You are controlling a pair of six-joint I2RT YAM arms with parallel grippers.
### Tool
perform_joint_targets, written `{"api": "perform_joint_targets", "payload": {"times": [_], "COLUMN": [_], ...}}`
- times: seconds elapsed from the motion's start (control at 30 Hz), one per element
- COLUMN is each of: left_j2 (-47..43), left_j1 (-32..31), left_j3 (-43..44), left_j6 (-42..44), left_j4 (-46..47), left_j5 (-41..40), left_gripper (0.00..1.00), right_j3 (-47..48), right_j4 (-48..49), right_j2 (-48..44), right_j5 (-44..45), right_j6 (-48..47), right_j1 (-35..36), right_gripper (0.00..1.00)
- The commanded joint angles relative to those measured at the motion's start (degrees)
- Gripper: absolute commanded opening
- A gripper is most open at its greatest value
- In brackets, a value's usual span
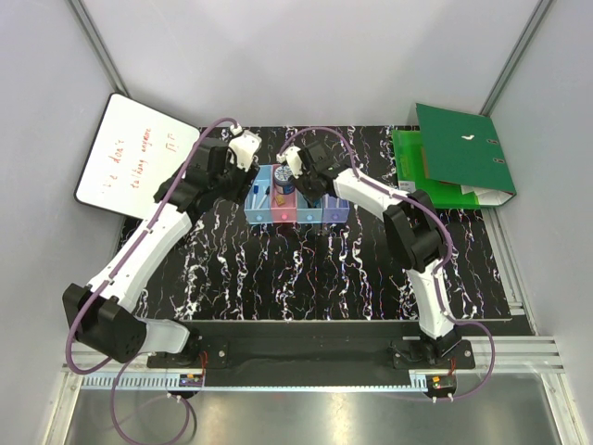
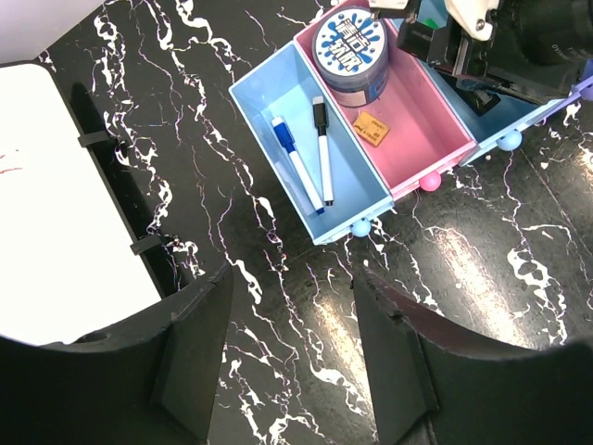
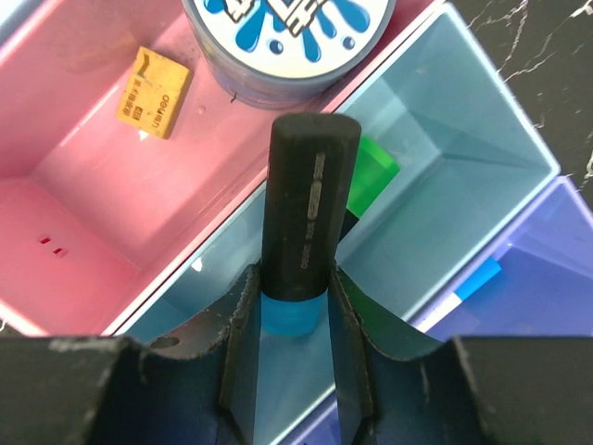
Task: Sort the stationery into containers
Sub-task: Place the stationery in the storage box, then reset both arms
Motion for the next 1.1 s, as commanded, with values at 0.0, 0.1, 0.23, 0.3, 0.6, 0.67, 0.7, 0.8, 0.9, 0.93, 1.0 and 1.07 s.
{"api": "perform_joint_targets", "payload": {"times": [0.0, 0.1, 0.23, 0.3, 0.6, 0.67, 0.7, 0.8, 0.9, 0.93, 1.0, 1.07], "left_j2": [-2.03, -1.94, -1.94, -1.94, -2.11, -2.29, -2.38, -2.73, -3.34, -3.87, -4.66, -5.1], "left_j1": [-0.27, -0.27, -0.27, -0.27, -0.27, -0.27, -0.27, -0.27, -0.27, -0.27, -0.27, -0.35], "left_j3": [-0.14, 0.03, -0.06, -0.14, 0.03, 0.12, 0.12, 0.12, 0.56, 0.82, 1.26, 1.79], "left_j6": [1.47, 1.47, 1.38, 1.38, 1.2, 1.12, 1.12, 1.2, 1.12, 0.77, 0.59, 0.5], "left_j4": [1.74, 1.66, 1.66, 1.57, 1.13, 0.95, 0.78, 0.6, 0.16, 0.07, 0.07, -0.28], "left_j5": [-1.28, -1.01, -0.58, -0.49, 0.13, 0.22, 0.22, 0.22, -0.04, -0.31, -0.92, -1.62], "left_gripper": [0.59, 0.59, 0.6, 0.6, 0.6, 0.6, 0.6, 0.61, 0.61, 0.69, 0.8, 0.86], "right_j3": [1.71, 1.36, 1.19, 1.01, -2.06, -2.5, -2.51, -1.9, -1.28, -1.02, -0.84, -0.4], "right_j4": [1.15, 1.32, 1.76, 1.94, 2.82, 2.82, 2.91, 2.91, 2.73, 2.82, 2.73, 1.77], "right_j2": [0.59, 0.32, -0.47, -1.17, -5.12, -5.91, -6.27, -7.93, -10.83, -12.67, -14.7, -17.6], "right_j5": [-0.71, -0.8, -0.8, -0.36, 1.31, 1.49, 1.75, 2.54, 3.77, 4.47, 5.44, 6.4], "right_j6": [1.2, 1.2, 1.12, 1.11, 0.32, 0.15, 0.24, 0.32, 0.5, 0.67, 0.41, -0.73], "right_j1": [-0.07, -0.07, -0.15, -0.07, -0.07, -0.07, -0.15, -0.07, -0.07, -0.07, -0.15, 0.11], "right_gripper": [0.0, 0.08, 0.22, 0.32, 0.59, 0.59, 0.59, 0.59, 0.63, 0.67, 0.73, 0.84]}}
